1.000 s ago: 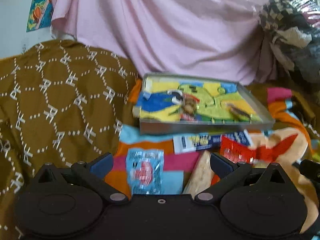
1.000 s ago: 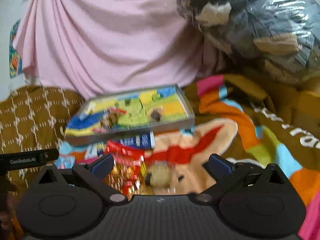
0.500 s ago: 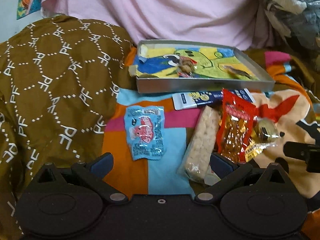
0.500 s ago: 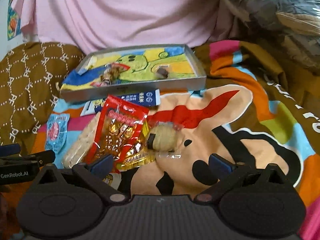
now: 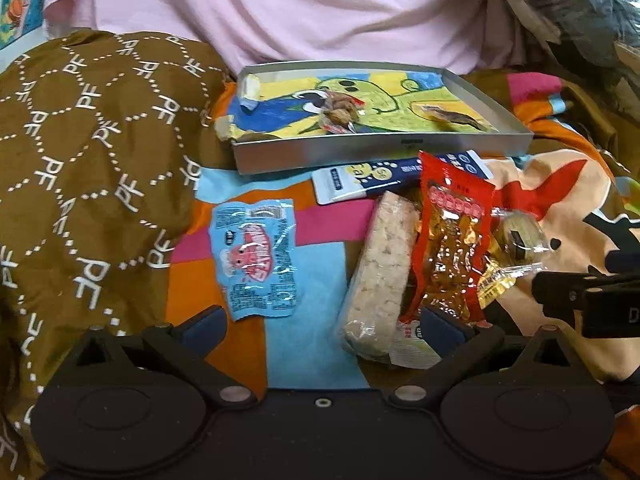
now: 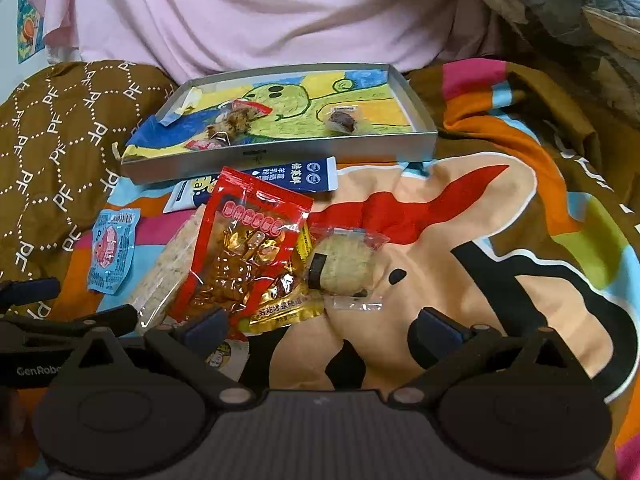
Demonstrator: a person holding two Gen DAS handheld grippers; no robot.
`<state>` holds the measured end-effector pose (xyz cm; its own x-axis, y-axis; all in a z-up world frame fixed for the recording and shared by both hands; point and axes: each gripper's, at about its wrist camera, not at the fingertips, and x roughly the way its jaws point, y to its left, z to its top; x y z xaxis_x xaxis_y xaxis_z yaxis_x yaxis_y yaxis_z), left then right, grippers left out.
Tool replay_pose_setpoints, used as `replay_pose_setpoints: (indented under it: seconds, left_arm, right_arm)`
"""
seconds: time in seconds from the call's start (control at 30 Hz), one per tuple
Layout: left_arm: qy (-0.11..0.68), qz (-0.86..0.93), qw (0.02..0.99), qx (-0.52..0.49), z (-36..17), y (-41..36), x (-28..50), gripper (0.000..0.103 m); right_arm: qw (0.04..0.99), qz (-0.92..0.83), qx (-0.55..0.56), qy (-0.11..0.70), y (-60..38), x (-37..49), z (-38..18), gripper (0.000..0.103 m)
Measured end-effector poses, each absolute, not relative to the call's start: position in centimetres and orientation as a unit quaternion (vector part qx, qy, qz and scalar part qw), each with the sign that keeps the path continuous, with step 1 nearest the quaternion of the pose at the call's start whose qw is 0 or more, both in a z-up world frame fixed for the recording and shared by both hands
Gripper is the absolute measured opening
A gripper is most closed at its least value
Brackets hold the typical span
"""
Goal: Organize snacks
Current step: 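Move both tools back from the tray toward the remaining snacks, then grasp the round wrapped pastry with the right tool while the left tool grasps the white rice bar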
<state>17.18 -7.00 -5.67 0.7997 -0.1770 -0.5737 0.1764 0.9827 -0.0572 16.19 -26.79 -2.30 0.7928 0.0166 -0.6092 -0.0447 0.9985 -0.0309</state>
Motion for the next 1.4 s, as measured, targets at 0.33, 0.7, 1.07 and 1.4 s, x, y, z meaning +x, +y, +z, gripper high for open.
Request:
replay_pose_setpoints:
  seconds: [0.33,0.7,1.07,1.4]
  left_arm:
    - [0.298,-0.108,0.946,0.073,-6.3,-9.0,18.6,0.102]
    - [0.289,-0.124,0.923,0.222,-7.1,-12.1,19.5,0.087]
    - [0.305,-0.138,0.917,0.218,-6.6,-11.8,19.9,0.056]
    - [0.325,-0.128,0.92,0.177,-6.3,-12.0,21.9,0.046]
  right_arm:
    - [0.955,0.019,-0.069,0.288,-27.5,18.5,-2.5,0.103]
    - [0.949,0.033,-0.088,0.301,-27.8,20.6,-3.7,0.103]
    - [0.947,0.043,-0.114,0.296,-26.8,21.4,-4.1,0.09]
    - [0.944,0.029,-0.111,0.31,-27.0,21.8,-4.7,0.083]
